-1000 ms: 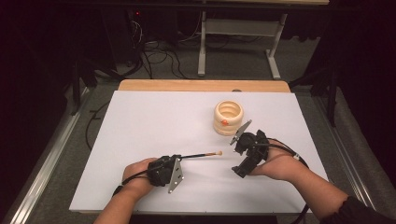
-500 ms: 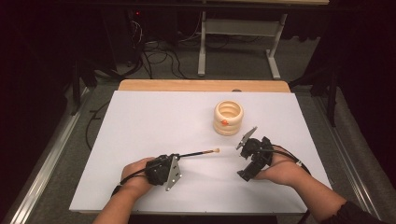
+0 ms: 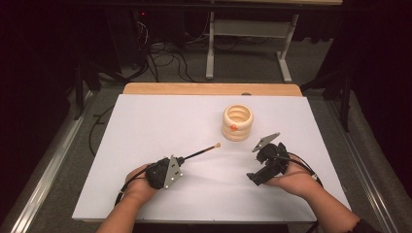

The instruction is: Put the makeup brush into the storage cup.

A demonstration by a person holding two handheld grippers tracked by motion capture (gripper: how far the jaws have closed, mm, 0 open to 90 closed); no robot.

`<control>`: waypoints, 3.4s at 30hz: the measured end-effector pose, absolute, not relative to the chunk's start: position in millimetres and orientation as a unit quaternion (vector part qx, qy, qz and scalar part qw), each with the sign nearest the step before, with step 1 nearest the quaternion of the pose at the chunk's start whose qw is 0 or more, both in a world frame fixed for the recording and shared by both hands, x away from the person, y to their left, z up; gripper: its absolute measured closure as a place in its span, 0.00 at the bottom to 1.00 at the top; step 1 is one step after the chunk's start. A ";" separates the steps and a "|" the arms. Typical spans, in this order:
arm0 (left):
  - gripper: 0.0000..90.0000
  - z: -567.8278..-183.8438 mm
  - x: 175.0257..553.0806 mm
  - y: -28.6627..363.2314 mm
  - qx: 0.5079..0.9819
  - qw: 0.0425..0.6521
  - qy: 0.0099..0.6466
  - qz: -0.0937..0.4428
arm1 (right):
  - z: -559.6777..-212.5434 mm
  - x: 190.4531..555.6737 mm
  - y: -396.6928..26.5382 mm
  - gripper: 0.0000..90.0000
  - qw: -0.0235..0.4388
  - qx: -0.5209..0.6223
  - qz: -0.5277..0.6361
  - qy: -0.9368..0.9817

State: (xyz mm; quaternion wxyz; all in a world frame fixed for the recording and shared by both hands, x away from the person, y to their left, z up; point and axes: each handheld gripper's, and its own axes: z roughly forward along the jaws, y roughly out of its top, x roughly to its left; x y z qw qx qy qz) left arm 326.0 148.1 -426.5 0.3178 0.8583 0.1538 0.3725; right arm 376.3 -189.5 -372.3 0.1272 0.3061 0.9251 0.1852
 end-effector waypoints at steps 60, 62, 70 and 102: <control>0.96 -436.0 348.5 196.4 0.751 0.503 0.369 0.215 | -422.9 359.5 -225.6 0.01 0.206 0.403 0.409 0.792; 0.96 -435.5 348.4 197.5 0.746 0.511 0.372 0.212 | -422.7 359.1 -225.4 0.01 0.207 0.402 0.406 0.794; 0.96 -431.3 347.3 200.1 0.730 0.532 0.379 0.202 | -422.3 359.3 -225.8 0.01 0.208 0.397 0.409 0.795; 0.95 -418.5 328.2 137.5 0.735 0.570 0.331 0.161 | -408.1 347.2 -211.0 0.03 0.223 0.362 0.452 0.784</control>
